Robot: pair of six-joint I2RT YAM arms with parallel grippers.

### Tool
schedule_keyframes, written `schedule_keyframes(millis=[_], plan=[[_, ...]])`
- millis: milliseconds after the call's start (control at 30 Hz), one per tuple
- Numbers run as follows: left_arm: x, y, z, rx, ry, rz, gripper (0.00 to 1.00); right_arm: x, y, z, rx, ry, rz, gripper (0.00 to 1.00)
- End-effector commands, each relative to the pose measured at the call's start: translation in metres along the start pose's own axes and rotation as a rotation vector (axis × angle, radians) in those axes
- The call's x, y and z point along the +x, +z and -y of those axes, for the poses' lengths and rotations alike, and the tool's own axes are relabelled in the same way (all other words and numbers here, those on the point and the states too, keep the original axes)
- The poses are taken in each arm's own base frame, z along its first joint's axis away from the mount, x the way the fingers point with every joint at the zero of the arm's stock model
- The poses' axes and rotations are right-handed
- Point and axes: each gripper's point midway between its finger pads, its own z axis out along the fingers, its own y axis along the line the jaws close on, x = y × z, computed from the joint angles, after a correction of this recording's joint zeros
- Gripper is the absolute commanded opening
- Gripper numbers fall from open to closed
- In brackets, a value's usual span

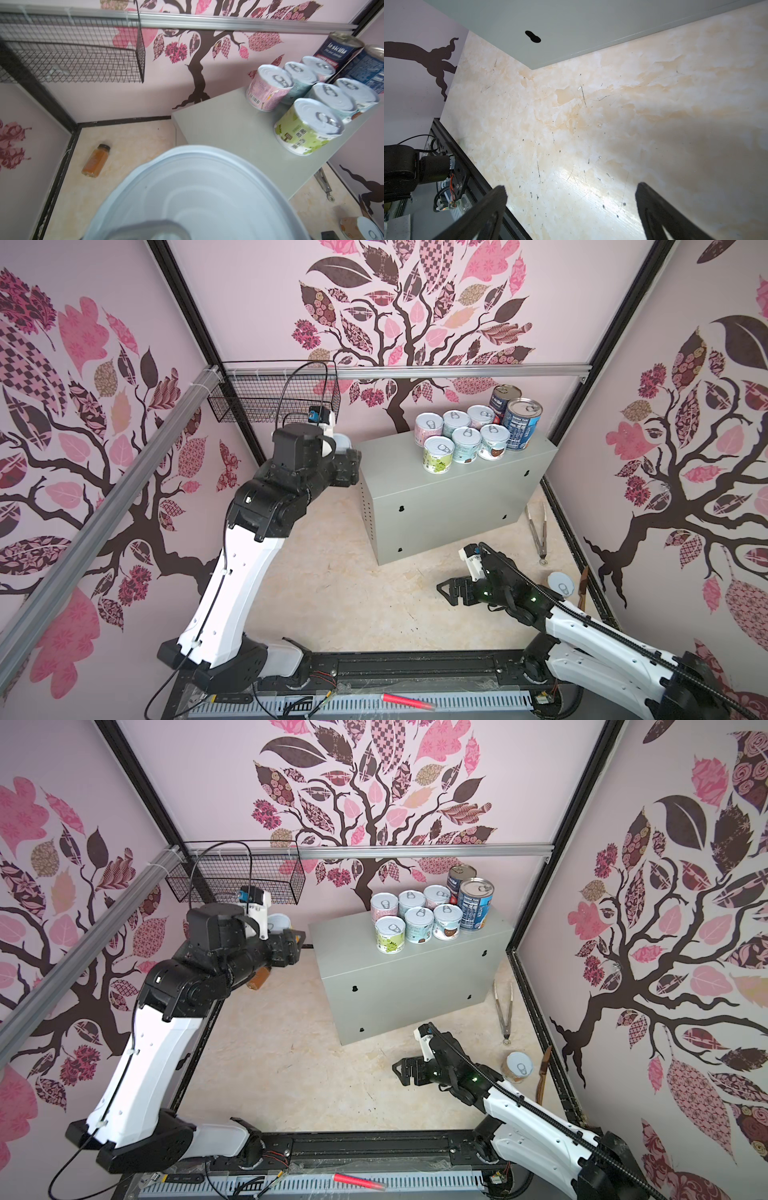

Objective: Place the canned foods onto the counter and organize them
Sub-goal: 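Raise the yellow-labelled can up over the cabinet top with the left gripper, then lower the yellow-labelled can onto the cabinet top beside the pink can, open left gripper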

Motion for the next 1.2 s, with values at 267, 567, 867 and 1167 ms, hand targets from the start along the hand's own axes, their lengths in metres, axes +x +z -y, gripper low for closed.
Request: schedule_keyframes(millis=[267, 567, 867, 1167], plan=[[-0.035, 0.063, 0.025, 0.063, 0.043, 0.020, 0.67, -0.011, -0.001, -0.010, -0.020, -0.020, -0.004, 1.00], [-0.024, 0.118, 0.040, 0.107, 0.029, -0.009, 0.66, -0.003, 0.003, -0.007, -0.018, -0.022, -0.032, 1.00], [-0.024, 0.142, 0.057, 0.172, 0.022, -0.009, 0.66, 0.000, 0.009, -0.007, -0.022, -0.018, -0.053, 1.00], [-0.019, 0.156, 0.072, 0.161, 0.091, -0.004, 0.69, 0.000, 0.010, -0.006, -0.018, -0.016, -0.056, 1.00]])
